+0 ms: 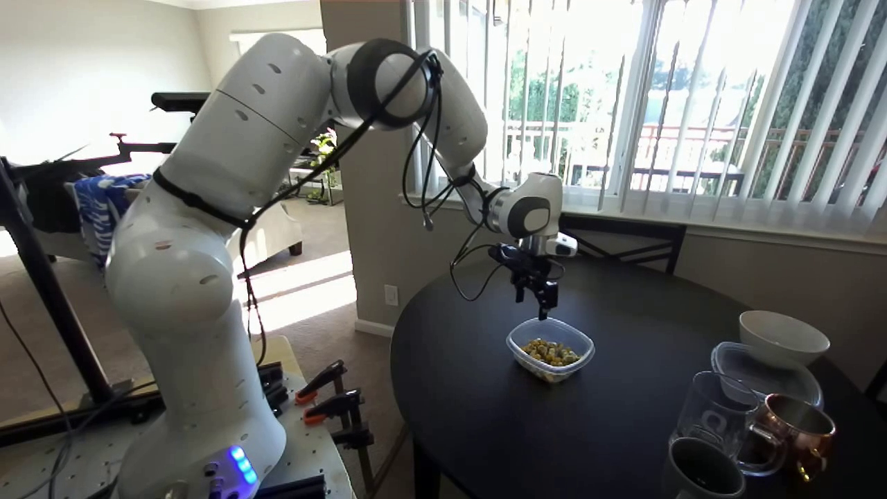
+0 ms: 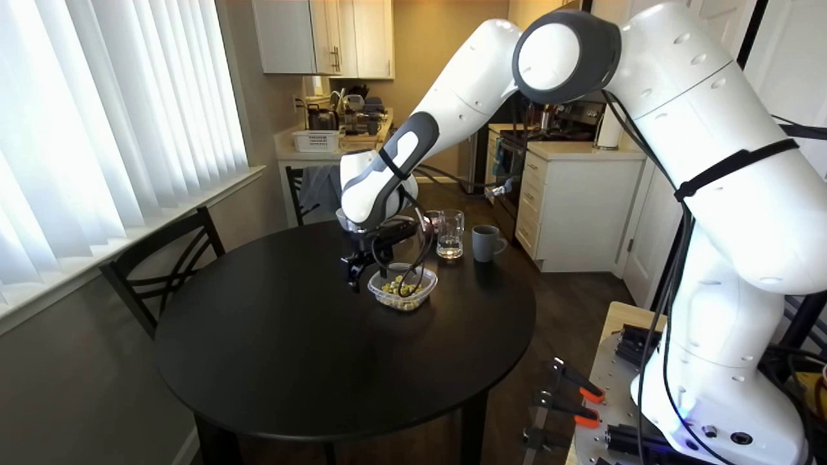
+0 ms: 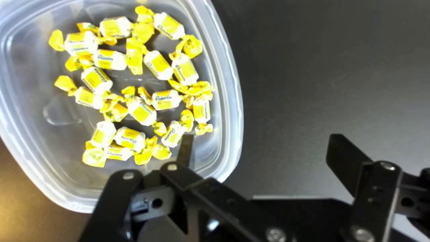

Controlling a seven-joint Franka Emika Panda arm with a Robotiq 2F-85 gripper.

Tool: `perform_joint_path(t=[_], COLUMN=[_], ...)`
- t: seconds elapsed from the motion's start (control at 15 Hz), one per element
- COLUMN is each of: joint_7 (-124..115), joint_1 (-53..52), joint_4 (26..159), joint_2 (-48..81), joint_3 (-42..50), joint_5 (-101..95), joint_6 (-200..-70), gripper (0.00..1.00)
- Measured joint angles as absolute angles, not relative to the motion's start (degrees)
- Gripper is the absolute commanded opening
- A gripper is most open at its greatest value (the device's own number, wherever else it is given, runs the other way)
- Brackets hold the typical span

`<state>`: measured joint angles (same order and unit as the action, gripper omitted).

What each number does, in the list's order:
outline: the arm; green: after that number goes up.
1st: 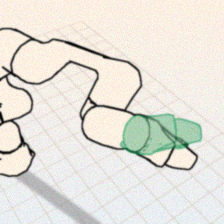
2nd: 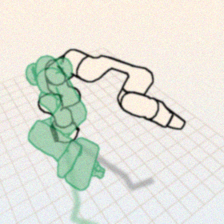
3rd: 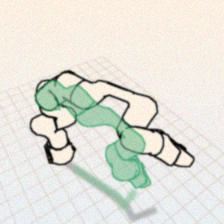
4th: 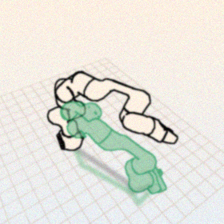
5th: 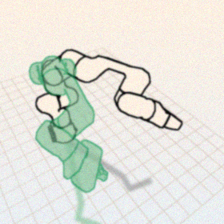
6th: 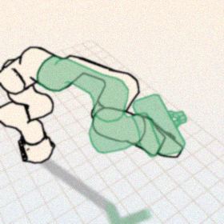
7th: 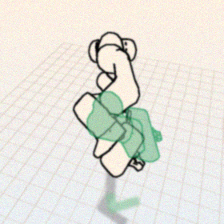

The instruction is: Pour the candy out of the clear container and onto the black table.

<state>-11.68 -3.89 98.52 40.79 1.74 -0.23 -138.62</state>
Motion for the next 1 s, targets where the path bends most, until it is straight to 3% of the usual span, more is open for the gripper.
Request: perform_joint_path(t=[0.13, 0.8, 1.0], joint_7=[-14.2, -20.5, -21.7], joint_1=[-4.0, -5.4, -5.8], joint_4=[94.9, 88.3, 88.0], joint_2=[44.5, 48.4, 48.6], joint_3=[1.9, 2.6, 2.7], joint_5=[0.0, 0.0, 0.0], joint_6=[-138.6, -138.6, -138.4], gripper=[0.68, 0.03, 0.04])
